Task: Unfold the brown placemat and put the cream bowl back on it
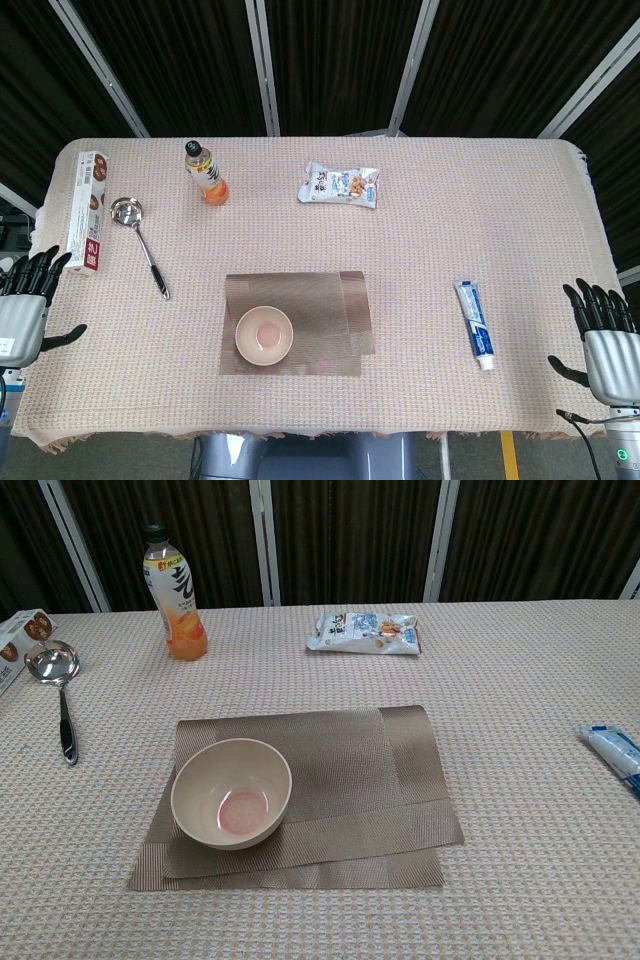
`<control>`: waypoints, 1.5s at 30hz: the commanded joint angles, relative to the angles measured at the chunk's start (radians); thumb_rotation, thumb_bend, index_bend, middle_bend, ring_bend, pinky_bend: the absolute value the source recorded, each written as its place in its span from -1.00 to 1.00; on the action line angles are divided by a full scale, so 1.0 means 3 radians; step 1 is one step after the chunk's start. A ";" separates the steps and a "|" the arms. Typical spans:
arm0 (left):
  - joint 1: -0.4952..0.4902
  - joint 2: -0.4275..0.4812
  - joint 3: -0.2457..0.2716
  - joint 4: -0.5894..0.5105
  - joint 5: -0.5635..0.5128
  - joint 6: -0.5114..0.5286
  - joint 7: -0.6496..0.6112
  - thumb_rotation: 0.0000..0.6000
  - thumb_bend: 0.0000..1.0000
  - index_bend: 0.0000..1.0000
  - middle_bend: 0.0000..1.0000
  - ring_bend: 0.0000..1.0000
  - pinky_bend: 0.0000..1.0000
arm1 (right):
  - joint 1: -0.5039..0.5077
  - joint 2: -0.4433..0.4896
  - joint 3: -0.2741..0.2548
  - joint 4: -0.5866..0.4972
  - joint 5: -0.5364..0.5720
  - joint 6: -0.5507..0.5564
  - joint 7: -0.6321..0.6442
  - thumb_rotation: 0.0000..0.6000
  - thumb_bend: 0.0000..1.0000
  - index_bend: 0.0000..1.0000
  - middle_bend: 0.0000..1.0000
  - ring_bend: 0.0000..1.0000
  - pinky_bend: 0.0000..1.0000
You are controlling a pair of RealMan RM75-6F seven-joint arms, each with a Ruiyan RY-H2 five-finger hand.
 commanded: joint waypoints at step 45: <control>-0.1109 -0.1457 0.0194 0.1153 0.1403 -0.1291 0.0100 1.00 -0.56 -0.24 -1.00 -1.00 -1.00 | 0.0044 -0.0074 0.0096 0.0166 0.0325 -0.0182 0.0018 1.00 -1.00 -1.00 -1.00 -1.00 -1.00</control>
